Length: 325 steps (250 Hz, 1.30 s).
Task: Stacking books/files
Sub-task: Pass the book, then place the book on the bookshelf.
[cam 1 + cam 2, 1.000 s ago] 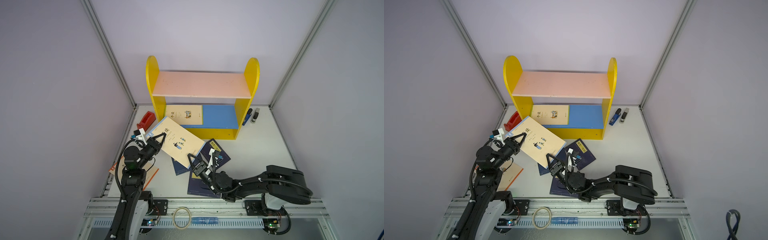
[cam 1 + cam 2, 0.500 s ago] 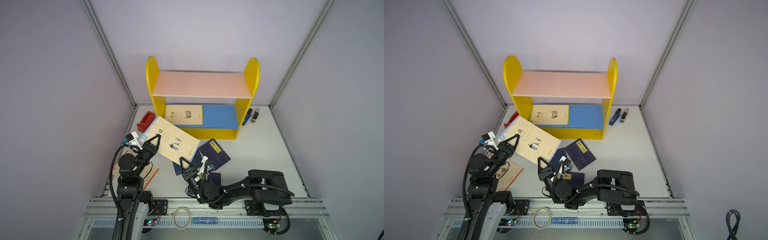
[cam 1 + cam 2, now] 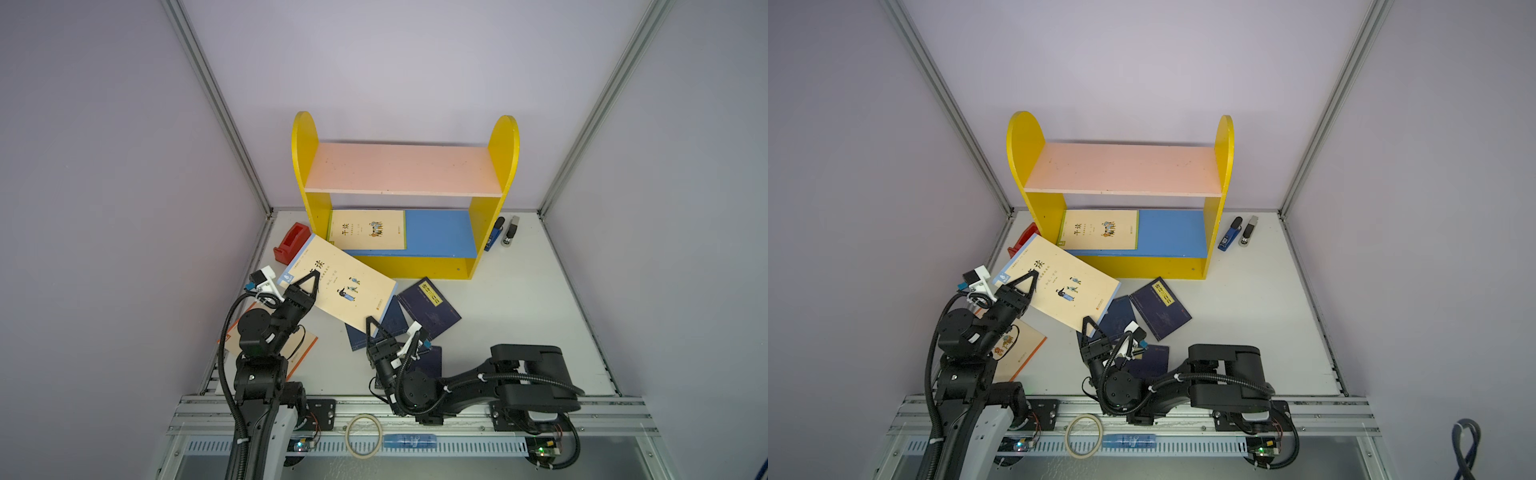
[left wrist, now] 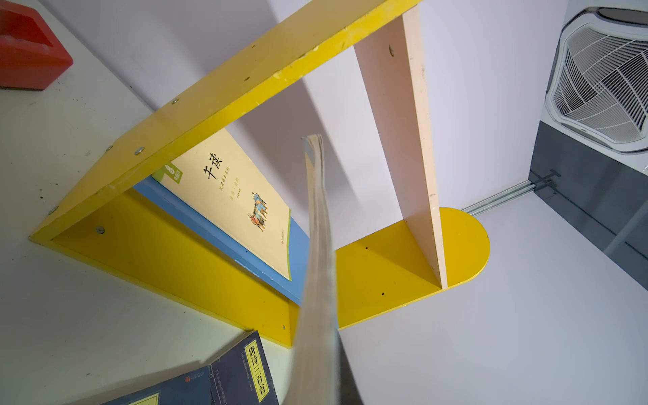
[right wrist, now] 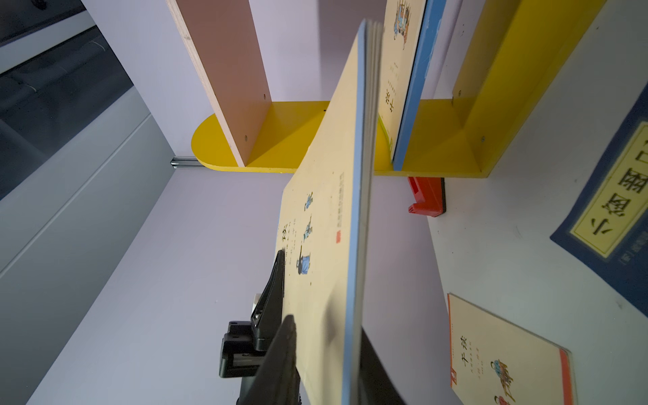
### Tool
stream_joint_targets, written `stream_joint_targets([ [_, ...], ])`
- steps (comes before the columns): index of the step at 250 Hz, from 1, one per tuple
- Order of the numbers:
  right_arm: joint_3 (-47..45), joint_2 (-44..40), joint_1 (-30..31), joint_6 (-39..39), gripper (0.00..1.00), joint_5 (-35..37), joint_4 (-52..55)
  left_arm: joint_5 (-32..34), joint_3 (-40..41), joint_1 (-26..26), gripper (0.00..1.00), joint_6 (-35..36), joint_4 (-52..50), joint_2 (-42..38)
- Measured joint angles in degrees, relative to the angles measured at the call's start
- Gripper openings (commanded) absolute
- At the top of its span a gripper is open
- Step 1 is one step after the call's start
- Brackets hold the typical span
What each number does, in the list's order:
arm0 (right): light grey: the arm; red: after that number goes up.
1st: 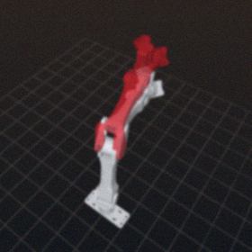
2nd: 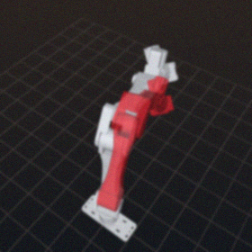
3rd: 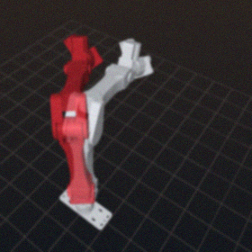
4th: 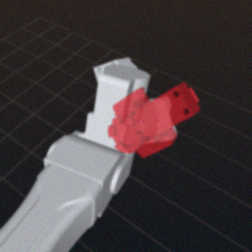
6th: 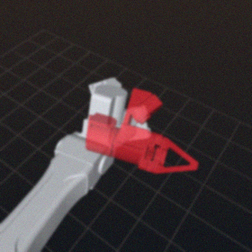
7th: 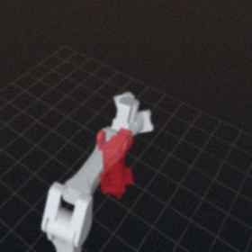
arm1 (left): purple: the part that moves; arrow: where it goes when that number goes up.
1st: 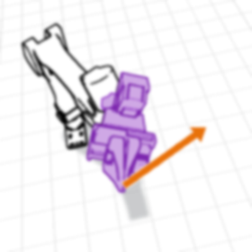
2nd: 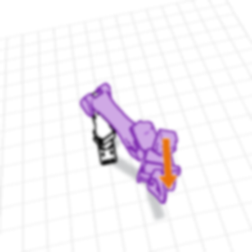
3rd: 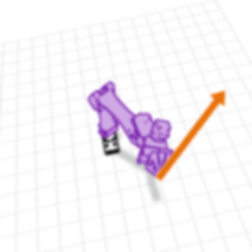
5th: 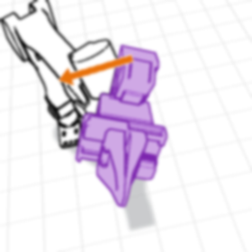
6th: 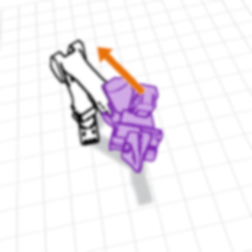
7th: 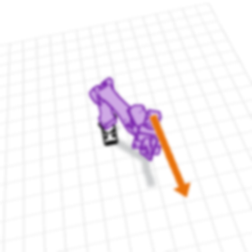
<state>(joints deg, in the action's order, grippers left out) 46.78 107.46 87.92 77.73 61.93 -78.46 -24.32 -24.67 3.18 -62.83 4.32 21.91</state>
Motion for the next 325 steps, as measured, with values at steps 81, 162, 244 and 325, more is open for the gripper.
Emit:
stream_joint_targets([
  [81,2.36,0.72,-0.50,-2.49,0.11,0.98,-0.07,0.81,0.20,0.00,0.00,-0.24,-0.02,-0.37],
  [162,0.39,0.81,-4.26,-1.51,0.00,-6.23,-0.39,3.72,-0.55,0.00,0.17,-0.02,-2.01,0.96],
  [244,-11.67,-10.88,-14.38,-3.63,0.00,-17.55,1.46,5.55,-1.40,0.04,0.57,0.44,-7.76,1.53],
  [325,-5.99,-33.20,-24.22,-13.90,0.00,-31.54,34.67,6.67,-2.25,0.04,0.62,0.94,-9.51,1.62],
])
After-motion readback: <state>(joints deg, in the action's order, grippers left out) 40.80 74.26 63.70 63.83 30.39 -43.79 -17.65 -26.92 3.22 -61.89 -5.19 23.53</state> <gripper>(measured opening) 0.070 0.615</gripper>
